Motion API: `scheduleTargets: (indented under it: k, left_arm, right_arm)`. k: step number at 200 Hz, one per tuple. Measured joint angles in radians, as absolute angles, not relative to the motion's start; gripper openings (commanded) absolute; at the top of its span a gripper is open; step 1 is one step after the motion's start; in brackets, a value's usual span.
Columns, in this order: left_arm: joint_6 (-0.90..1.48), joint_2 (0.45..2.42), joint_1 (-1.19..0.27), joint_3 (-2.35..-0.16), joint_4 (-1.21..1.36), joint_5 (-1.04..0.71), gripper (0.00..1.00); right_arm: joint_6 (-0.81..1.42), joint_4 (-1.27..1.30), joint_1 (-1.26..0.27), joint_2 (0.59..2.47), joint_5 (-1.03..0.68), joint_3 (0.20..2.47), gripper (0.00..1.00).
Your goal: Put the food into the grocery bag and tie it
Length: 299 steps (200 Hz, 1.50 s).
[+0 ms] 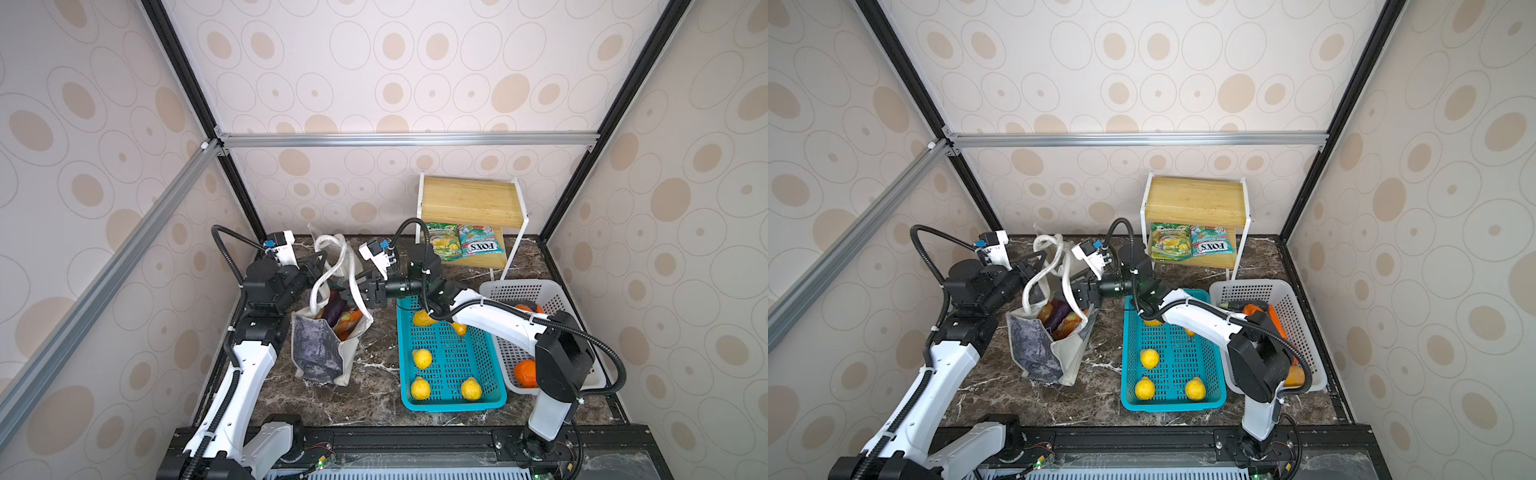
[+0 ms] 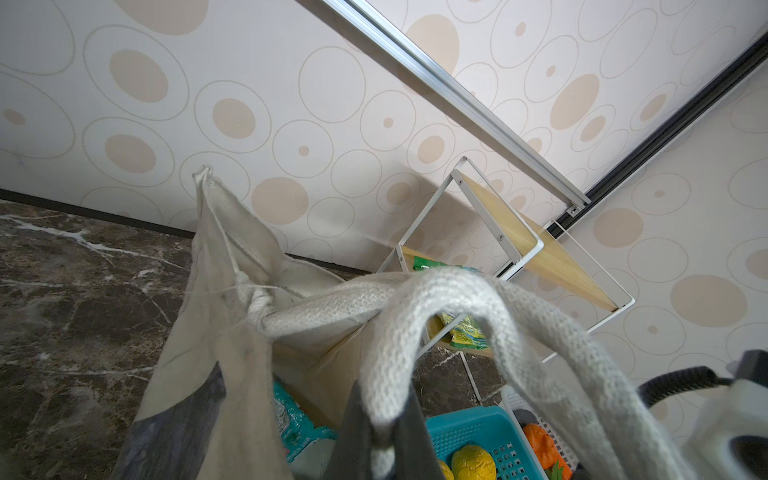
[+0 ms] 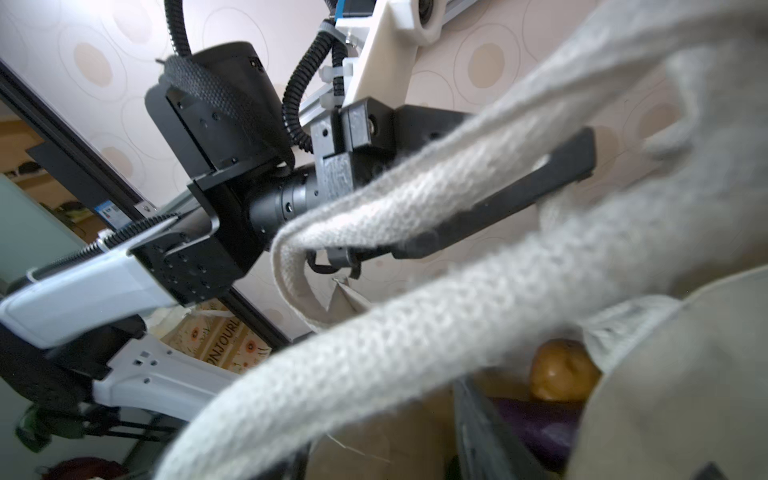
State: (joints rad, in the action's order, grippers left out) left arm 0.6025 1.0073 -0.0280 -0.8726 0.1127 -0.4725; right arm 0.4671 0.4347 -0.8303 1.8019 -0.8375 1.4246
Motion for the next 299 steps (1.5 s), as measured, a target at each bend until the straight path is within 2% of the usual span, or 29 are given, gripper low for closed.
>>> scheduleTargets:
  k: [20, 47, 86, 154, 188, 207, 240, 299]
  left_arm:
    - [0.622, 0.986, -0.028, -0.845, 0.151, -0.471, 0.00]
    - [0.663, 0.967, -0.028, -0.773, 0.216, -0.469, 0.00]
    - [0.678, 0.970, -0.028, -0.737, 0.243, -0.438, 0.00]
    - [0.627, 0.970, -0.030, -0.799, 0.133, -0.306, 0.00]
    - [0.616, 0.972, -0.036, -0.811, 0.127, -0.288, 0.00]
    - [0.617, 0.976, -0.037, -0.809, 0.157, -0.289, 0.00]
    - [0.619, 0.976, -0.039, -0.783, 0.232, -0.285, 0.00]
    - [0.609, 0.955, -0.040, -0.724, 0.337, -0.253, 0.00]
  right_arm:
    - [0.495, 0.463, -0.846, 1.822, -0.821, 1.451, 0.72]
    - [0.550, 0.525, -0.861, 1.866, -0.781, 1.492, 0.69]
    - [0.565, 0.535, -0.908, 1.902, -0.722, 1.524, 0.51]
    - [0.533, 0.533, -0.922, 1.903, -0.753, 1.512, 0.53]
    - [0.503, 0.531, -0.935, 1.903, -0.774, 1.507, 0.50]
    - [0.489, 0.532, -0.944, 1.906, -0.782, 1.507, 0.43]
    - [0.489, 0.568, -0.953, 1.930, -0.794, 1.507, 0.38]
    - [0.469, 0.604, -0.981, 1.969, -0.796, 1.509, 0.40]
